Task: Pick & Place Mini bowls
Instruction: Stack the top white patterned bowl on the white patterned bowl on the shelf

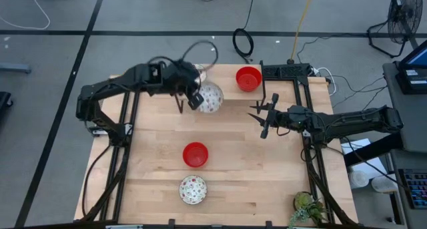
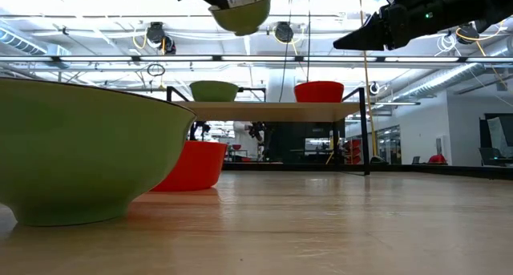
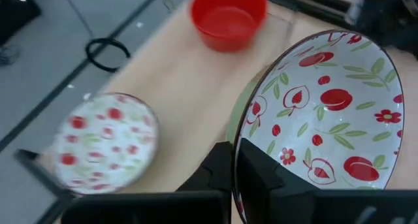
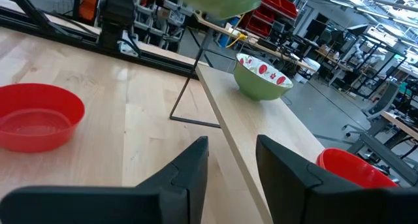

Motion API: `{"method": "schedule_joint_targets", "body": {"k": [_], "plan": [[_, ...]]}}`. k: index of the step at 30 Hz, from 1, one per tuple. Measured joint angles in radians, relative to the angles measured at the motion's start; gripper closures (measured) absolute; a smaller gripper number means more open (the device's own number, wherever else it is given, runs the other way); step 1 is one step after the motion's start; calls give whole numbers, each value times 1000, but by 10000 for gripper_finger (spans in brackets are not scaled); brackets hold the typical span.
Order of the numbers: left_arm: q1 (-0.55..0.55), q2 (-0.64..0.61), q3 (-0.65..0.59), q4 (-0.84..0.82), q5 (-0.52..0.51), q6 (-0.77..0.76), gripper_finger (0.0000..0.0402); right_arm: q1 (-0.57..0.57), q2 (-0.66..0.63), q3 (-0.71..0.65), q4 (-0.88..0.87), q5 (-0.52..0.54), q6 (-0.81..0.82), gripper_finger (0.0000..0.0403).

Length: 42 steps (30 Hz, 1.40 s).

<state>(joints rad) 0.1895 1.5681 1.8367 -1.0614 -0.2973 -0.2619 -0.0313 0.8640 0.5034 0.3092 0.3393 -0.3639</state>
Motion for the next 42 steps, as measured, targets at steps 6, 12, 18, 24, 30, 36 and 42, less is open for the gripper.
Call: {"method": "schedule_joint_targets", "body": {"k": [6, 12, 18, 24, 30, 36, 42], "plan": [[91, 0, 65, 0, -26, 56, 389, 0, 0, 0, 1, 0, 3, 287], [212, 0, 84, 1, -53, 103, 392, 0, 0, 0, 9, 0, 4, 287], [369, 0, 86, 13, -48, 130, 394, 0, 0, 0, 23, 0, 4, 287], [514, 0, 86, 73, 13, 163, 390, -1, 0, 0, 47, 0, 4, 287], [603, 0, 86, 203, 208, 201, 393, -1, 0, 0, 78, 1, 11, 287], [635, 0, 110, 213, 298, 208, 394, -2, 0, 0, 79, 30, 12, 287], [633, 12, 111, 70, 297, 216, 394, -2, 0, 0, 79, 31, 38, 287]]}}
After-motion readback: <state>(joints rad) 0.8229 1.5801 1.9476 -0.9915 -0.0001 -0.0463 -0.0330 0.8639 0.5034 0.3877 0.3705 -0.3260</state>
